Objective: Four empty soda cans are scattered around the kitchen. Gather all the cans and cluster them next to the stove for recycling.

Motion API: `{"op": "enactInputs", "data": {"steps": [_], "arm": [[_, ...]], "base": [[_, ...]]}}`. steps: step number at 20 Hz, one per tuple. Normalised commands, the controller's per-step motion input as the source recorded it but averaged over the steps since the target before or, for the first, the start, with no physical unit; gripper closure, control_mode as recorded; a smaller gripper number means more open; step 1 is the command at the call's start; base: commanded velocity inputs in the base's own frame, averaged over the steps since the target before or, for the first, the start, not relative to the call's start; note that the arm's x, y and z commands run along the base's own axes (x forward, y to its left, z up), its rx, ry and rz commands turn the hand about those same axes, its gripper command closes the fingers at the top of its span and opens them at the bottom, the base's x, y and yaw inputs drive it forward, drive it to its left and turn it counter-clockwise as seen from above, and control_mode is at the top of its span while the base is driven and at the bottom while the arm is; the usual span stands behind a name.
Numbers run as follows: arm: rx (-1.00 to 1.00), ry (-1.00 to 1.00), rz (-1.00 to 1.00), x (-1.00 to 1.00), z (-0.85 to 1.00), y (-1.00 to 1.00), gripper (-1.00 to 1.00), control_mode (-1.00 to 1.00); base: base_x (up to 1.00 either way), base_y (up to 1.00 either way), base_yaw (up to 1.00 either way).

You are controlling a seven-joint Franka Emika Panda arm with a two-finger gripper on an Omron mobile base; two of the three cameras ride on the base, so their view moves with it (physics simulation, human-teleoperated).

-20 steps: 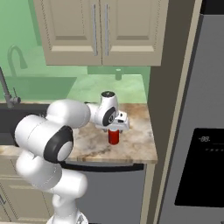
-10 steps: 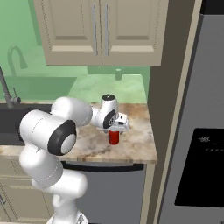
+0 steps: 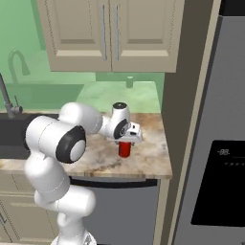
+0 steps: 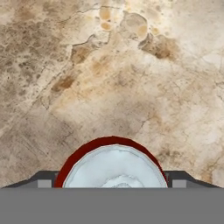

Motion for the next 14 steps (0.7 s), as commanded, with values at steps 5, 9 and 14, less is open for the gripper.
{"op": "enactInputs", "data": {"steps": [5,9,14], "arm": [[0.0,0.01,0.0,0.0,-0.11,0.0,1.0,-1.0],[0.0,0.0,-0.01,-0.02,0.0,0.0,1.0,-1.0],[0.0,-0.07,-0.05,-0.24,0.19,0.19,1.0,-1.0]], "base": [[0.0,0.0,0.0],[0.0,0.0,0.0],[0.0,0.0,0.0]]}}
